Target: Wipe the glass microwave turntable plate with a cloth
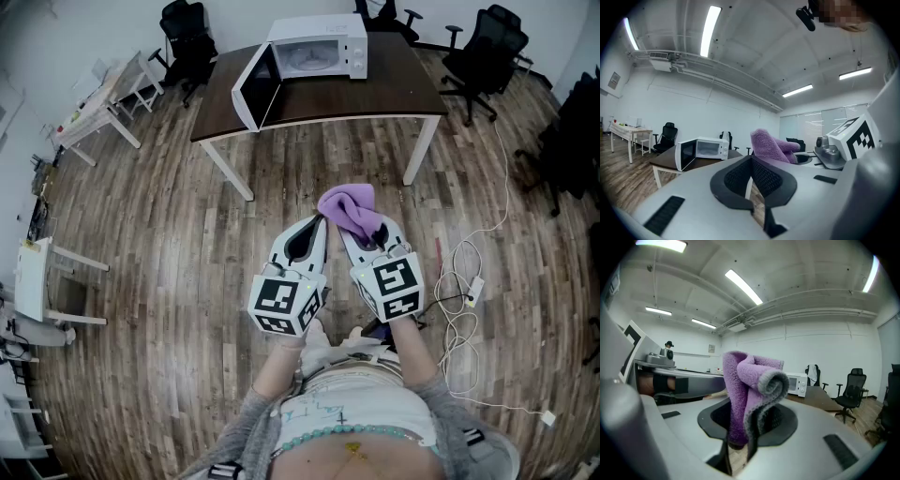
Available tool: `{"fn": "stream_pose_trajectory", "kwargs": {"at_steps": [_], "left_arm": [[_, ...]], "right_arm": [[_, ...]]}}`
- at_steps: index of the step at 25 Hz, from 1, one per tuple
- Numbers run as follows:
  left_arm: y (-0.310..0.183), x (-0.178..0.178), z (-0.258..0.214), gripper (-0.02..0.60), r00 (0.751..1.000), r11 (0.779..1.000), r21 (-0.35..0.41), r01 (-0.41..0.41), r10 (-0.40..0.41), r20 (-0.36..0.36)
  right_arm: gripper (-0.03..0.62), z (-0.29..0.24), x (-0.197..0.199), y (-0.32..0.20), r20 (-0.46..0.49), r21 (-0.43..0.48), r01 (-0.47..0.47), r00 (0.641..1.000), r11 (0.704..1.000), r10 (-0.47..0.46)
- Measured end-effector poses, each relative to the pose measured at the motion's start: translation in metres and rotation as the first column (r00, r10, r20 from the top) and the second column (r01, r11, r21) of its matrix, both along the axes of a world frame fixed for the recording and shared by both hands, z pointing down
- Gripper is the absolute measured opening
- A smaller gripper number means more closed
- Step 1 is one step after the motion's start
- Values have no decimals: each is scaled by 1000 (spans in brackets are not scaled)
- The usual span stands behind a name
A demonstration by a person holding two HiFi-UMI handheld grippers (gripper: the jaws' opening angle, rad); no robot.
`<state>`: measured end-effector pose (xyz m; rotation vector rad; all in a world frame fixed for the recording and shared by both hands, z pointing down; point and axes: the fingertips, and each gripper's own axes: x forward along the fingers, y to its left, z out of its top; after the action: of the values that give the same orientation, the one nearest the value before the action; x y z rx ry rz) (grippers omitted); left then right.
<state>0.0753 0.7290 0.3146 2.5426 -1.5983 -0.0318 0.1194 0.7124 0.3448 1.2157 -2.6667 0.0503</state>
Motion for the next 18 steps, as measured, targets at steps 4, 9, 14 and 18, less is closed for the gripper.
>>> {"fn": "stream_pose_trajectory", "kwargs": {"at_steps": [4,9,14,18], "left_arm": [[-3,9,0,11,1000,1000,-2,0,0,-6],[-2,21,-1,11,1000,1000,5,5,-5,-4],[-5,33,4,11,1000,1000,-2,26,-26,-9],[-9,35,10,11,999,1000,-17,25,-25,-20]], "right_arm": [[114,-1,8,-3,10,4,13,1000,1000,-13],[114,-3,21,-2,-5,13,43,999,999,-43],[114,1,37,-6,-12,9,45,999,999,-45],[114,7,44,-11,-2,-2,32,999,999,-32]]}}
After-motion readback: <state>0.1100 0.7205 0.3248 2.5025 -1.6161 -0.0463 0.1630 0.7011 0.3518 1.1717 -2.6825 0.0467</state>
